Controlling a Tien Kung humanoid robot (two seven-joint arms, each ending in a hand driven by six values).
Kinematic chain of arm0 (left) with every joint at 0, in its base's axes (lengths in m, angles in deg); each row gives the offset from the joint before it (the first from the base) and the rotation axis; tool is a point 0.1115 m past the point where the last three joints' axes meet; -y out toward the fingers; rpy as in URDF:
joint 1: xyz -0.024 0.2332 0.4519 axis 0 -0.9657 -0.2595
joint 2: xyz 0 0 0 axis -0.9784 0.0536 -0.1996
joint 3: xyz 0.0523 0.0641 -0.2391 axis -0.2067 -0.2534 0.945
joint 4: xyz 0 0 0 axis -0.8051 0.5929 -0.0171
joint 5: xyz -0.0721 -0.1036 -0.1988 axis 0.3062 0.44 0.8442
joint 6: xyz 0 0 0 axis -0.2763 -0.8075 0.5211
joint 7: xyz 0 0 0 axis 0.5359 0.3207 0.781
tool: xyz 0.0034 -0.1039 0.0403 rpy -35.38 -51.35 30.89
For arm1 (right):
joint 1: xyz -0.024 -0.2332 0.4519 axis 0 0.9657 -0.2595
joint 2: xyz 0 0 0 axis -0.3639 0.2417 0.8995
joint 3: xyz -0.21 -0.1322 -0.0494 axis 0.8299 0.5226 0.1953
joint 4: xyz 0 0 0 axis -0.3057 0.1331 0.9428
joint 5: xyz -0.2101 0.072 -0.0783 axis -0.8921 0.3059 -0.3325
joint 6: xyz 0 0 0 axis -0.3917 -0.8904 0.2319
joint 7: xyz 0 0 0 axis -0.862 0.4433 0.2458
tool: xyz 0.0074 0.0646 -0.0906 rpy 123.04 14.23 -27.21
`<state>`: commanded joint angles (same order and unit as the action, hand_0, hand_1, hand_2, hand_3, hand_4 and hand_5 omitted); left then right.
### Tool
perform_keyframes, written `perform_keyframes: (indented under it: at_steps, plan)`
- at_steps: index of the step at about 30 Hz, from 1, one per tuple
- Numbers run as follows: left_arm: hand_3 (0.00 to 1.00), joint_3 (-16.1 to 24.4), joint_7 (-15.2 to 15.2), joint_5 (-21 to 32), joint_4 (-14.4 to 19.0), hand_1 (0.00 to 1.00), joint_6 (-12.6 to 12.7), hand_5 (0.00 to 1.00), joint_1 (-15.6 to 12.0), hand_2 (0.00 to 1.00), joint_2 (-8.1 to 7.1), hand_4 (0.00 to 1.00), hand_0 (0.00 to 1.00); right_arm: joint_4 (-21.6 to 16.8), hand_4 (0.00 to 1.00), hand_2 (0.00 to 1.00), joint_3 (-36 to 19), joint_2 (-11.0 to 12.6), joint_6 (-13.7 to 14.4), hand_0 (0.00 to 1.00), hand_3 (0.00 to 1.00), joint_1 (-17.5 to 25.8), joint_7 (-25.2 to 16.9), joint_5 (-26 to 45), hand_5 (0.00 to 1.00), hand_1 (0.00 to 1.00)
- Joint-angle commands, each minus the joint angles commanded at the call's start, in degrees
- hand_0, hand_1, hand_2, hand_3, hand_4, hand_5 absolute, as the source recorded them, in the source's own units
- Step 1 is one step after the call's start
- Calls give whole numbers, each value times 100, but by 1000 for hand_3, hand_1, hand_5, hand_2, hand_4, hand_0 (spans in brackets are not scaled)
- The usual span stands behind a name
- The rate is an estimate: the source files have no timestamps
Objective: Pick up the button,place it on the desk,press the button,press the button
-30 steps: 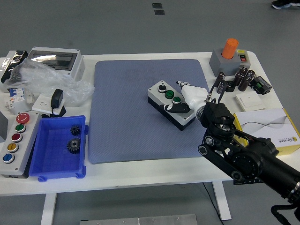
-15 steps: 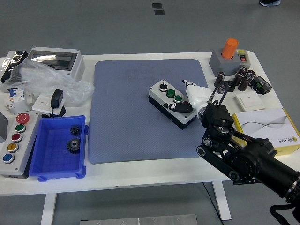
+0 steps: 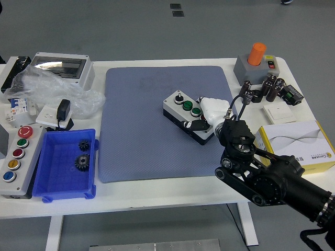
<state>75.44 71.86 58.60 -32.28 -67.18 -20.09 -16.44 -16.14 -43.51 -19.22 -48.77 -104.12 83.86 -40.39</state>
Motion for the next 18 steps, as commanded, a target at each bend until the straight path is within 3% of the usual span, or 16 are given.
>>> perform_keyframes:
  at_steps: [2, 3, 8, 9, 14, 15, 18]
  plan:
    - [823, 2, -2, -3, 1, 690, 0, 437, 0, 697, -2, 862, 671, 1, 809, 543, 35, -6, 9, 341, 637, -3, 0, -24, 329, 510]
    - [822, 3, -3, -4, 1, 691, 0, 439, 0, 697, -3, 864, 669, 0, 782, 501, 51, -7, 15, 325, 583, -4, 0, -40, 311, 482]
    - [822, -3, -4, -1, 0, 691, -1, 439, 1, 697, -2, 864, 669, -24, 782, 501, 122, -2, 81, 325, 583, -9, -17, -105, 311, 482]
    - [820, -3, -4, -3, 0, 692, -1, 443, 1, 697, -2, 867, 667, -33, 759, 454, 141, 1, 103, 308, 493, -10, -33, -113, 318, 454]
    - [820, -2, -5, -6, 0, 692, 0, 443, 2, 697, 2, 867, 667, -109, 759, 454, 266, 59, 261, 308, 493, -36, -250, -40, 318, 454]
    - [820, -2, -5, -6, 0, 691, 0, 451, 1, 697, 3, 871, 667, -138, 634, 434, 308, 92, 307, 284, 413, -57, -340, 5, 173, 445]
    - [820, -2, -5, -9, 0, 691, 1, 451, 4, 697, 4, 871, 667, -241, 634, 434, 463, 230, 429, 284, 413, -157, -603, 142, 173, 445]
